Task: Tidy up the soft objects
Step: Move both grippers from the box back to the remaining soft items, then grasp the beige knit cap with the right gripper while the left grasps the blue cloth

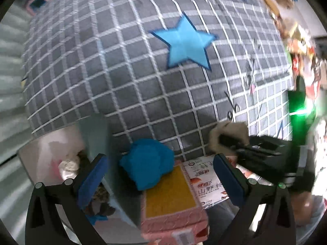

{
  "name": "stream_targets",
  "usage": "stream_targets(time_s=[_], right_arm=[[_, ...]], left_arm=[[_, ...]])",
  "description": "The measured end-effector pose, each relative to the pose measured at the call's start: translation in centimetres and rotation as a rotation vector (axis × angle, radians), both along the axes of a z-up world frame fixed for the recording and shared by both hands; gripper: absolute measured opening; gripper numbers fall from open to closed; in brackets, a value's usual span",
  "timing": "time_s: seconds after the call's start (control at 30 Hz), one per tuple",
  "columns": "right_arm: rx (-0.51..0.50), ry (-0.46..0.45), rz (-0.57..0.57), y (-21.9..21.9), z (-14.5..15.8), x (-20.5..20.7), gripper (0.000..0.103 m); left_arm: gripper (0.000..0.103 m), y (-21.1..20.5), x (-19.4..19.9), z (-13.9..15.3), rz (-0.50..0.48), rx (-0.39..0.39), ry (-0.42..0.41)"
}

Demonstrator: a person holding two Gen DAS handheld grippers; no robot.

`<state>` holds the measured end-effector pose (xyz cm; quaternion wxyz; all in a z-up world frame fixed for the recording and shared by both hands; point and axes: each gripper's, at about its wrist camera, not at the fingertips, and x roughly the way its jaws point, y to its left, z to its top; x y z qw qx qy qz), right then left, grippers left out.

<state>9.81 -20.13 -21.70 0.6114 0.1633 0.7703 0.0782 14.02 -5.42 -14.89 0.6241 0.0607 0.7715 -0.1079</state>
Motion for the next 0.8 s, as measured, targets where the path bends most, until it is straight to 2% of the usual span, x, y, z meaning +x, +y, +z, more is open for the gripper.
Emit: stream_targets(time_s=[0.13,0.3,0.43,0.6,0.63,0.7,0.77,0.8], right_arm=[[0.035,-0.013,-0.087,-4.1,1.1,-0.5,0.035],[0.093,-0.032,-0.160,-6.6,2.3,-0.3,0.035],[0.154,-0.034,-0.210,-8.1,3.0,-0.4,0.035],[0.189,-0.042,-0.233,-8.3,2.8,-0.3,0.035],[0.193,-0.044,-0.234,-8.4,2.9,-0.2,0.035],[0.196,-0.050,-0.235,-8.7,2.9,-0.3,0.035],[0.196,-0.056,-0.238,-8.9,3.2,-0.4,0.035],[0.196,-0.060,-0.241,-9.1,3.3,-0.4,0.035]], left_arm=[[0.102,-2.2,0.3,-4.4,-0.087,0.103,0.126],[0.101,-2.9,0.4,-7.9,-0.135,0.209,0.220],[0.101,-3.2,-0.2,-10.2,-0.171,0.250,0.302],[0.094,-3.4,-1.5,-12.8,-0.221,0.309,0.389],[0.091,-3.4,-1.6,-13.1,-0.221,0.310,0.402],[0.076,-3.2,-2.0,-13.6,-0.225,0.313,0.423],[0.048,-3.0,-2.3,-13.7,-0.225,0.312,0.435],[0.043,-3.0,-2.4,-13.7,-0.222,0.302,0.438]])
